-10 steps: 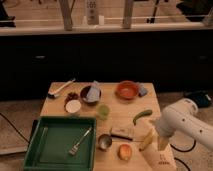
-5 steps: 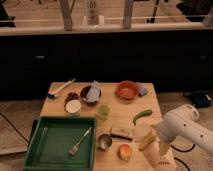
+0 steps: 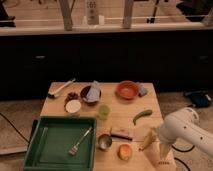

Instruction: Place pepper in plastic cup

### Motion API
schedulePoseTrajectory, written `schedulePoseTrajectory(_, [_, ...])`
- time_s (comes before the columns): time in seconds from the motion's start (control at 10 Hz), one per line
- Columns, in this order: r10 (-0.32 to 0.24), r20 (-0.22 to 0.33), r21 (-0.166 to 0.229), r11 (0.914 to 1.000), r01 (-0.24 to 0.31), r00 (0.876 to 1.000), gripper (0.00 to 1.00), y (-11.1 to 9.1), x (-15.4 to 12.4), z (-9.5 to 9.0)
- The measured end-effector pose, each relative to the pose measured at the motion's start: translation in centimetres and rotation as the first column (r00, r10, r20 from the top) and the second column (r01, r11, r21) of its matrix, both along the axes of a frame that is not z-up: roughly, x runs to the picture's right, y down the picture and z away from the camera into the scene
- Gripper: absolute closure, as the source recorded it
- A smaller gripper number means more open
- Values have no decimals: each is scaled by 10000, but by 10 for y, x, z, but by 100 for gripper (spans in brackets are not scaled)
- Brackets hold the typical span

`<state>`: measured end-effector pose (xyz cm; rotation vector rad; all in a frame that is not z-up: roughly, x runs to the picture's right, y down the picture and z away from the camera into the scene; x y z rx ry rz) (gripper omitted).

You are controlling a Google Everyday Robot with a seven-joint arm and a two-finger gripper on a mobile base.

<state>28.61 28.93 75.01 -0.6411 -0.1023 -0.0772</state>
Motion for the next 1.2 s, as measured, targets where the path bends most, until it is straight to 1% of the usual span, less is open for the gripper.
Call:
schedulePoseTrajectory(0.2, [15, 97, -1, 10000, -15, 10000, 20, 1, 3, 3])
schedulePoseTrajectory(0.3, [39, 246, 113, 9999, -42, 9997, 20, -5, 8, 3])
schedulePoseTrajectory(0.4, [37, 400, 255, 9997, -47, 9992, 20, -17, 14, 3])
schedulePoseTrajectory(0.5, [-55, 570, 419, 9991, 31, 9984, 20, -35, 19, 5])
schedulePoseTrajectory(0.6, [-206, 705, 481, 9987, 173, 9973, 20, -45, 21, 9])
schedulePoseTrajectory(0.9, [-553, 919, 761, 9959, 484, 9942, 20, -69, 18, 22])
schedulePoseTrajectory(1.1, [-811, 1048, 960, 9928, 711, 9912, 20, -85, 8, 35])
schedulePoseTrajectory(1.2, [-972, 1096, 1060, 9907, 856, 9892, 20, -90, 2, 39])
